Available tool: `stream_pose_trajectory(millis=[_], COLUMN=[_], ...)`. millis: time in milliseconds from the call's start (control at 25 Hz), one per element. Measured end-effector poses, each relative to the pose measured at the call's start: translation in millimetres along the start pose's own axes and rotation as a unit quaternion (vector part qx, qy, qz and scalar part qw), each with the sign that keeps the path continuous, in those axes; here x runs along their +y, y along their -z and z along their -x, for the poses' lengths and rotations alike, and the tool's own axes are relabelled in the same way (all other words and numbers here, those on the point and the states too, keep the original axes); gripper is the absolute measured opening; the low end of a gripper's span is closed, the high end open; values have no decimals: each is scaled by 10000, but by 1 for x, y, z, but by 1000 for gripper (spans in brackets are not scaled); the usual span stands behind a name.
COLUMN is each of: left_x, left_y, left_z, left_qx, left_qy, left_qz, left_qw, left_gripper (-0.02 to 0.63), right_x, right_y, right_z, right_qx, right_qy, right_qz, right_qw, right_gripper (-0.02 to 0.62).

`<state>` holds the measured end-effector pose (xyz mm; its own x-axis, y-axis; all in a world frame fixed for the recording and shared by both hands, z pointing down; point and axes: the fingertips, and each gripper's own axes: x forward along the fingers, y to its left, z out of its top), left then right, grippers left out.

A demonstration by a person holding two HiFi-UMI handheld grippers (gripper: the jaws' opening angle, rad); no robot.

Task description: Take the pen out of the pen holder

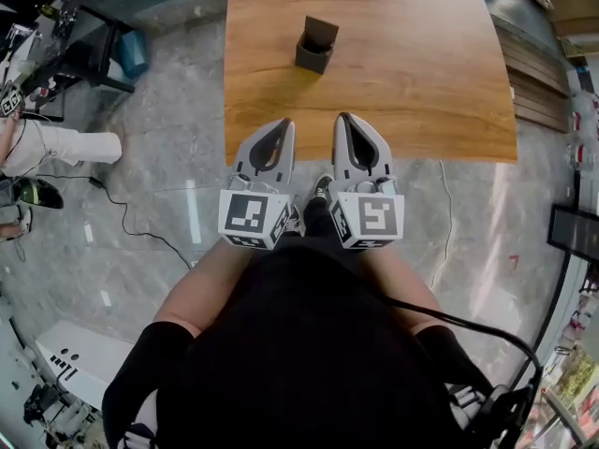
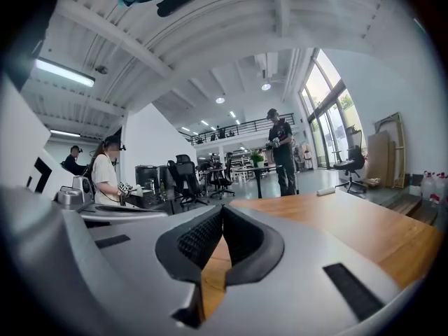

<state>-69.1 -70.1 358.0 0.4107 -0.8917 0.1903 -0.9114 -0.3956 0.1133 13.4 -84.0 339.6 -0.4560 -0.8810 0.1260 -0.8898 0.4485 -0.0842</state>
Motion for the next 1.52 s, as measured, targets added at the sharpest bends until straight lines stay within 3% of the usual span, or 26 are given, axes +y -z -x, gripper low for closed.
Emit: stream_pose_trajectory(millis=[120, 480, 920, 1520], left_x=[19, 17, 49, 102], left_y=[-4, 12, 36, 88], left_z=[-35, -87, -145, -219], left_qx=[42, 220, 511, 927], left_qy=[-117, -272, -4, 202], left_qz=[24, 70, -5, 12], left_qw=[9999, 9994, 9987, 9955], left_gripper=[0, 0, 0, 0], right_x=[-15, -56, -73, -89], right_y=[0, 20, 56, 132], right_z=[-36, -71, -123, -202], right_qx=[37, 254, 663, 1572], right_qy=[-117, -328, -174, -384], right_qz=[-49, -137, -222, -275], right_qw=[9999, 9990, 9974, 9864], right_gripper=[14, 14, 14, 15])
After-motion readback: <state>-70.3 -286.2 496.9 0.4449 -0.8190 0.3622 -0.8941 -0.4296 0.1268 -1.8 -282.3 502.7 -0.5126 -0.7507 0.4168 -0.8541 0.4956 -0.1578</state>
